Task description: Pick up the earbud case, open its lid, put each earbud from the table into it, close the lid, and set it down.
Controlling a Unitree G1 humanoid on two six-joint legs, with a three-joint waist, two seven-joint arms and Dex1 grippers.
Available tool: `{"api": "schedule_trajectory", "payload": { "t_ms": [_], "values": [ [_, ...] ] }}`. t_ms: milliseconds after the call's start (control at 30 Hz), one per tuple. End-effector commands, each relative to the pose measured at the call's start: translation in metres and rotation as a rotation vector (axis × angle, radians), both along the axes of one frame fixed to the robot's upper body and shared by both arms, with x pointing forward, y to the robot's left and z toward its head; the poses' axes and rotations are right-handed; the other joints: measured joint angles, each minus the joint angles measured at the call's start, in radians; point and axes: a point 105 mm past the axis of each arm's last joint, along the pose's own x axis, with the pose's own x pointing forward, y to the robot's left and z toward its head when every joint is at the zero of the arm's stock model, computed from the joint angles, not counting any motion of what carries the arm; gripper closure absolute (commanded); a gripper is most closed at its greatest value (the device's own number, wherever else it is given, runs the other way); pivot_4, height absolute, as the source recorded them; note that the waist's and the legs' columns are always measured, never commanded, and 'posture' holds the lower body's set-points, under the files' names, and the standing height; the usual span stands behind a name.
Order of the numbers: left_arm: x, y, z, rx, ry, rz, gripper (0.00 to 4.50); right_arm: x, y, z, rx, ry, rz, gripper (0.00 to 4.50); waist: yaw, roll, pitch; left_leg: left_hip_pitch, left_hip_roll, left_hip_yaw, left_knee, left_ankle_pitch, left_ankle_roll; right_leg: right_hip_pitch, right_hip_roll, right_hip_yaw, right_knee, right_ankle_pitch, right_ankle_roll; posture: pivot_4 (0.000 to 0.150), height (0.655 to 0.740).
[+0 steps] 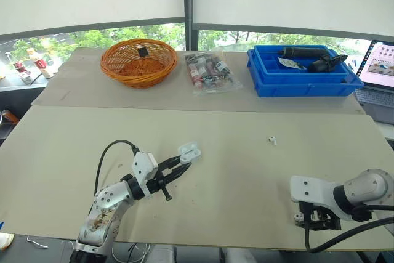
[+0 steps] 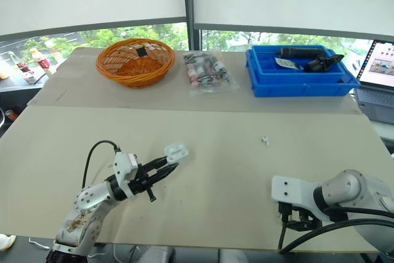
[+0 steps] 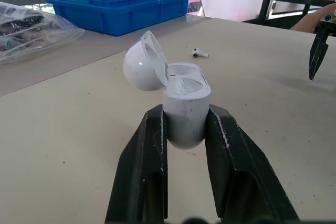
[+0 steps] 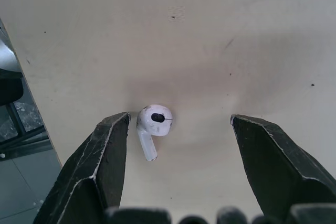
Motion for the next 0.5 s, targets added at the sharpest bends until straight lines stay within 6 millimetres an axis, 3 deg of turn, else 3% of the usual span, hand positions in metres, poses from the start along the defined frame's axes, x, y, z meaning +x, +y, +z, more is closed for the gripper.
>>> {"api": "schedule_trajectory", "payload": {
  "t_ms": [33,233,500],
  "values": [
    [-0.0041,-0.0054,0.0104,-0.006,-0.046,-0.022,4.00,-0.0006,0.0020,0.0005,0.018,0.005,-0.006,1.91,0.000,0.000,0.000,0.000,0.000,0.000,0.000,0.000,0.000,0.000,0.000,0.000,0.000,0.000,0.000,0.150,0.7303],
    [-0.0036,-0.0058,0.0096,-0.003,-0.047,-0.028,4.00,-0.0011,0.0049,0.0006,0.039,0.010,-0.010,4.01,-0.001,0.000,0.000,0.000,0.000,0.000,0.000,0.000,0.000,0.000,0.000,0.000,0.000,0.000,0.000,0.150,0.7303],
    [-0.0028,-0.0062,0.0086,0.001,-0.049,-0.034,4.00,0.0023,0.0042,0.0092,0.056,-0.013,-0.025,4.13,-0.001,0.000,0.000,0.000,0.000,0.000,0.000,0.000,0.000,0.000,0.000,0.000,0.000,0.000,0.000,0.150,0.7303]
  ]
}}
